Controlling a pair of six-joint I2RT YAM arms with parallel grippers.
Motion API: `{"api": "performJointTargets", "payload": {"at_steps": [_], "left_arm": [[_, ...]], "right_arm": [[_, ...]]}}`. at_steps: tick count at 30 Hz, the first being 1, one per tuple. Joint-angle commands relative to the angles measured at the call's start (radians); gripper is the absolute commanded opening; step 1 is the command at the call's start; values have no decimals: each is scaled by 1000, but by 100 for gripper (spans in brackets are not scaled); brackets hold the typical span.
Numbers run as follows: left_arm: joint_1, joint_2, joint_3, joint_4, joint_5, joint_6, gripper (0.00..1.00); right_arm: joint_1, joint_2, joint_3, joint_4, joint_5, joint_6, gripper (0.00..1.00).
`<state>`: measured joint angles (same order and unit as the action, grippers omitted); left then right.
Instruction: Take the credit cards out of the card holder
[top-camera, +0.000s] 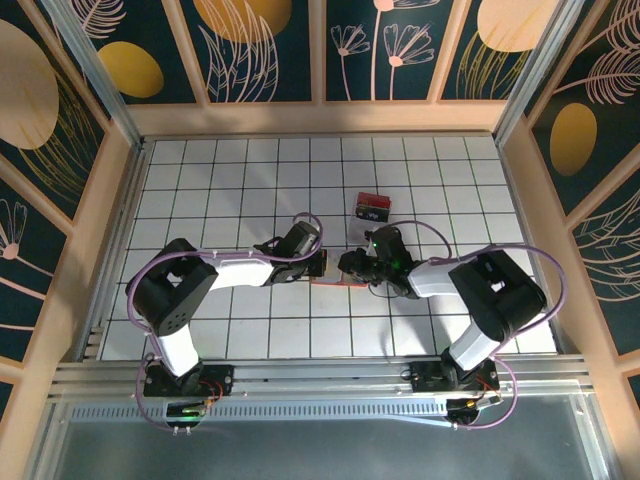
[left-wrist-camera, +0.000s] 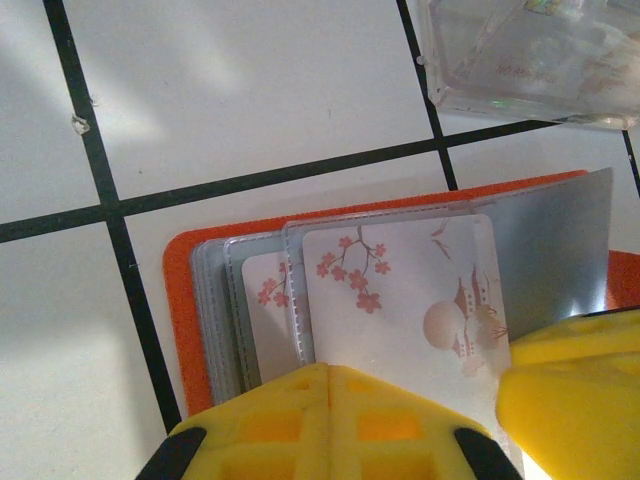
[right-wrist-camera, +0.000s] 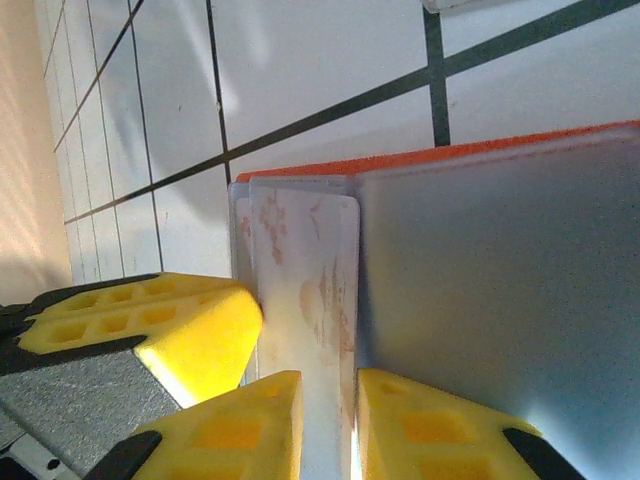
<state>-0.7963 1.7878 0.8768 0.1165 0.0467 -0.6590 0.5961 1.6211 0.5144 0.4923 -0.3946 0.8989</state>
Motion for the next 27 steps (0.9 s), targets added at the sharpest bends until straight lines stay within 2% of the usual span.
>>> {"api": "performJointTargets", "payload": {"at_steps": [1,13,20,23,27], "left_arm": [[6,38,-31,-54,24,-17,0],[6,44,-35,-65,21,-31,0],[6,36,-47,-67,12,-37,0],[6,35,-47,-63,16,-37,1],[6,42,-41,-61,22,-35,2]], "right_arm": [[-7,39,-12,78,-25,14,22],[-28,46,-71,279,-96,77,19],[-28,-17,-66,261,-100,38,17],[-27,2,-60,267,-107,36,17],[-28,63,-69,374,-135,81,17]]}}
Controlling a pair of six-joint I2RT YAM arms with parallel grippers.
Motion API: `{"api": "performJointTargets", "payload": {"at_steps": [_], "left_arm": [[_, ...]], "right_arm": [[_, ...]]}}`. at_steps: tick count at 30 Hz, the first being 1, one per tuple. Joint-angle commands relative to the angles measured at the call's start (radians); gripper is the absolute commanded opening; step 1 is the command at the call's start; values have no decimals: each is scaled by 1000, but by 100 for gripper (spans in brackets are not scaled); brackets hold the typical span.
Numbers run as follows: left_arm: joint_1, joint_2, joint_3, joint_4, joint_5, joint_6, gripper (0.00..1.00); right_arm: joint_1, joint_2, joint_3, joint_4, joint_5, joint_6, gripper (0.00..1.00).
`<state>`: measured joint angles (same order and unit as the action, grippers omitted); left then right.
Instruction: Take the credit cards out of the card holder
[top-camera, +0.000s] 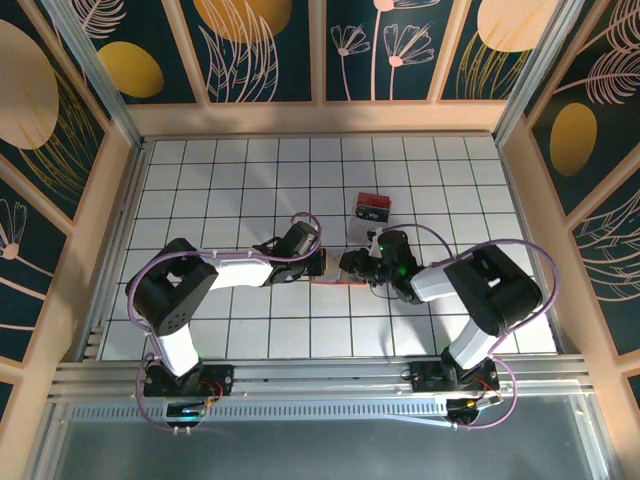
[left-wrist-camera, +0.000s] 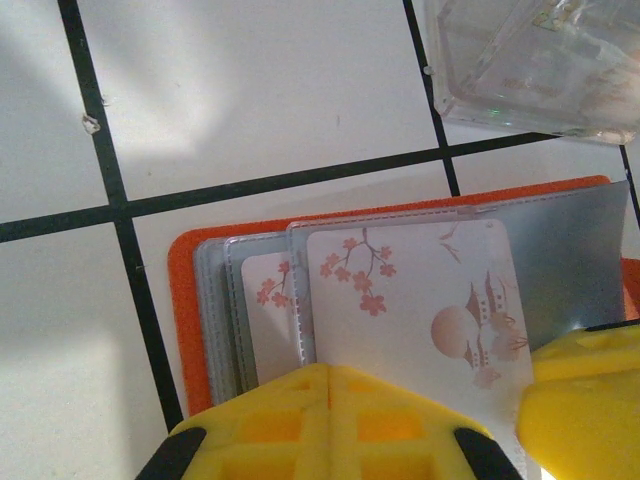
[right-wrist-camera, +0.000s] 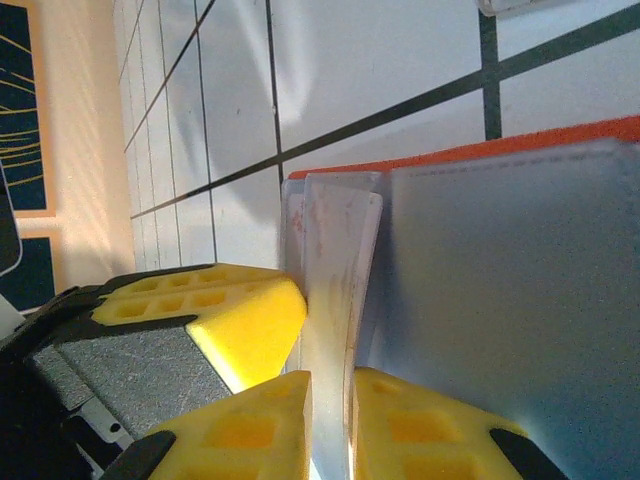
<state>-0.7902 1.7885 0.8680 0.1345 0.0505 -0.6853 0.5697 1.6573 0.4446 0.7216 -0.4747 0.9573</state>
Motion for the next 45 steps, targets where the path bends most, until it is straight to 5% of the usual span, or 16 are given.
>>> {"api": "performJointTargets", "payload": {"at_steps": [1,9,24,38,45], "left_arm": [[0,42,-33,-79,19,-10,2],[0,38,-37,-82,17,-15,2],[0,44,-24,-163,-93,-70,21],[11,35,-40,-170,-115,-89,13],[14,6,-29,-165,-116,-57,14]], "right_arm": [[-2,46,0,182,-63,39,17],[-2,173,-29,460,-117,158,17],[-47,299,-140,870,-162,318,14],[-68,271,-167,778,-143,296,0],[-68,208,-142,510,-107,229,0]]}}
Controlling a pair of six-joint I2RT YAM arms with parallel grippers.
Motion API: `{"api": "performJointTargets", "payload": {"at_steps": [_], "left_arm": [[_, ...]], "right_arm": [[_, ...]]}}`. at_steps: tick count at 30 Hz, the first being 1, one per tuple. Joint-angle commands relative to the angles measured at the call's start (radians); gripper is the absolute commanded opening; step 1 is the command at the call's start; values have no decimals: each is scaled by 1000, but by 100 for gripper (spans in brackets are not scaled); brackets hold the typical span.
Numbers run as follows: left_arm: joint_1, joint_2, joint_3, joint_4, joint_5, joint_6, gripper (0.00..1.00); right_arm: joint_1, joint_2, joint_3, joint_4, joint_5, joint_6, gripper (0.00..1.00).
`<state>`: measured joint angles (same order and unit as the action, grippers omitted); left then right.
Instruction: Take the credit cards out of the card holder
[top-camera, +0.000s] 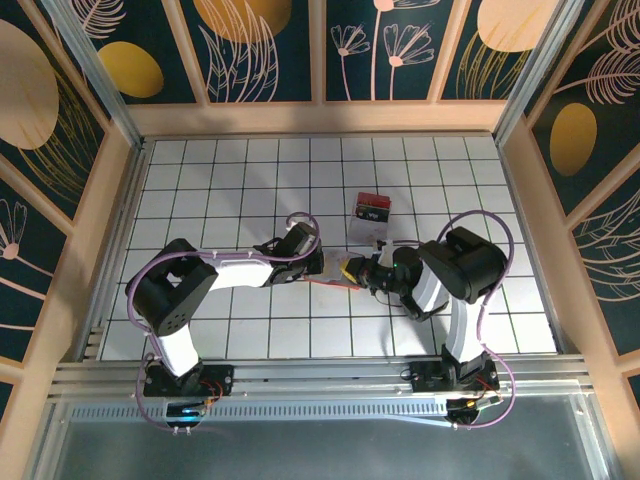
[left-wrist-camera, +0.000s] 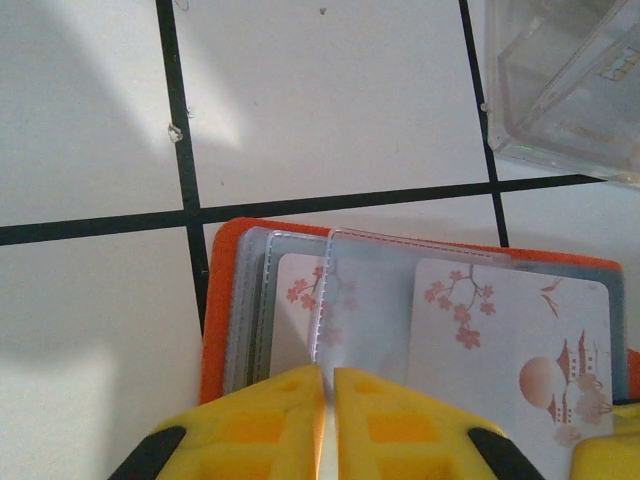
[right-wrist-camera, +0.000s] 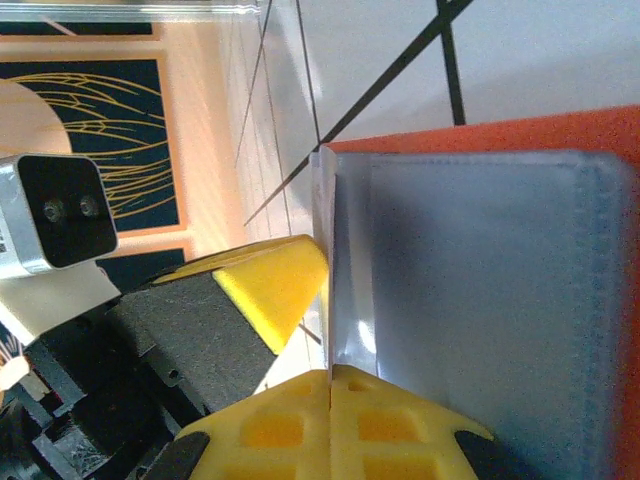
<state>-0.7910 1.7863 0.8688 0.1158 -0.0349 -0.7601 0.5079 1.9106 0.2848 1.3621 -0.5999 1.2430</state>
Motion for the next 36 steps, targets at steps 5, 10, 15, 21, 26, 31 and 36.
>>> {"api": "performJointTargets", "payload": {"at_steps": [5,10,15,21,26,31,36], "left_arm": [[14,-46,2,-155,-23,62,19],[13,-91,20,-161,-2,88,21],[12,-98,23,-114,68,101,20],[11,-78,28,-67,103,119,18],[12,-36,38,-100,-6,86,14],[17,-36,29,-91,-68,40,15],[18,-21,38,-71,-57,46,16]], "right_arm": [[8,-88,77,-368,45,-127,0],[33,-160,168,-667,118,-238,0],[81,-188,298,-953,207,-336,0],[121,-163,416,-1125,255,-380,0],[127,-174,460,-1201,265,-389,0],[127,-211,503,-1308,291,-417,0],[130,-230,556,-1414,307,-449,0]]}}
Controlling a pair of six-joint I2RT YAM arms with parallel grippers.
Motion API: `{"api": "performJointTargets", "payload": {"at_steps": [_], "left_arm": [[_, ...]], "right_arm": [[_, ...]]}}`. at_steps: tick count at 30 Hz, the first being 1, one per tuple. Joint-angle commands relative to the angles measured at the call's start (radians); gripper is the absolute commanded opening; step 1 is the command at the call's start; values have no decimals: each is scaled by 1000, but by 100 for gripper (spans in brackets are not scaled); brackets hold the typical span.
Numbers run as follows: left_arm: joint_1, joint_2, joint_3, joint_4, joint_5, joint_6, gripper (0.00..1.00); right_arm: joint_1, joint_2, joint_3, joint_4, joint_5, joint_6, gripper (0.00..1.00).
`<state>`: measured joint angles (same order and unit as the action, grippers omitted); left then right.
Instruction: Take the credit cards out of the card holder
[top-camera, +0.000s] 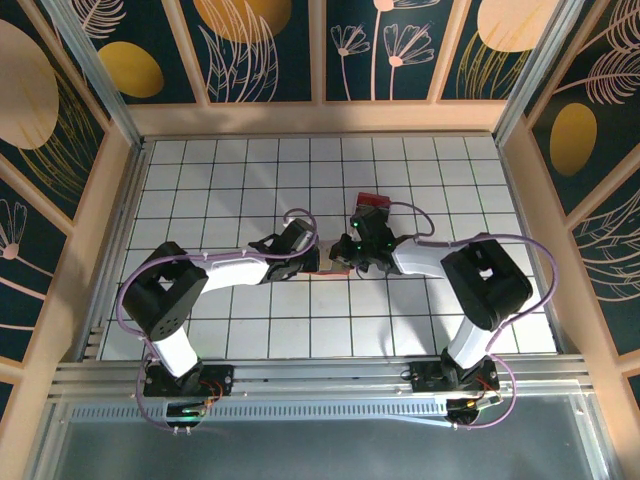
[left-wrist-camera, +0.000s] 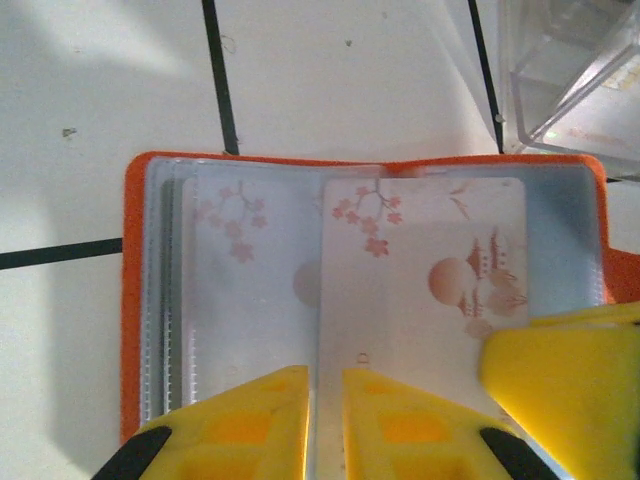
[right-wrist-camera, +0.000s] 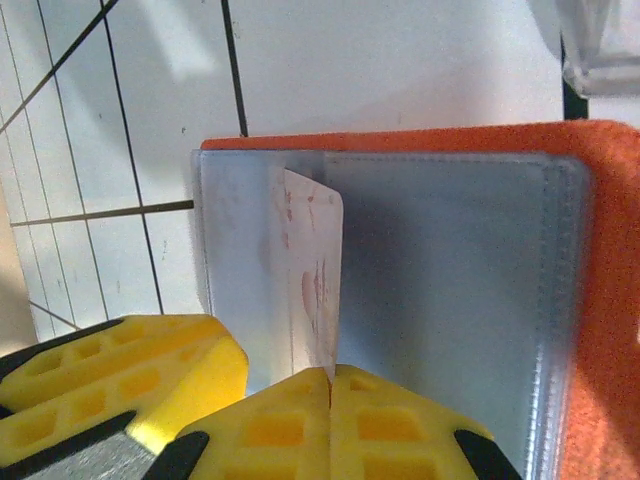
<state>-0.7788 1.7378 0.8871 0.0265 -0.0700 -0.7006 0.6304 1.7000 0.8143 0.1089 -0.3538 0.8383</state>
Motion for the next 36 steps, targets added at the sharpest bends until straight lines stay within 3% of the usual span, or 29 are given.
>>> {"api": "performJointTargets", "payload": {"at_steps": [1,9,14,20,22,28,36], "left_arm": [[6,33,22,21,-16,-12,16],[6,89,33,53,73,13,14],[6,98,31,55,93,10,12],[6,100,23,69,111,2,11],[6,101,20,72,115,-2,11],[6,78,16,59,86,-4,13],[19,49,19,30,3,4,16]], "right_arm": [[8,-22,34,-174,62,-48,0],[22,-32,69,-176,54,-50,0],[45,-6,85,-136,43,-37,13],[52,25,97,-109,52,-33,19],[52,31,98,-101,53,-31,18],[52,21,124,-191,129,-63,0],[52,-81,142,-330,244,-126,0]]}}
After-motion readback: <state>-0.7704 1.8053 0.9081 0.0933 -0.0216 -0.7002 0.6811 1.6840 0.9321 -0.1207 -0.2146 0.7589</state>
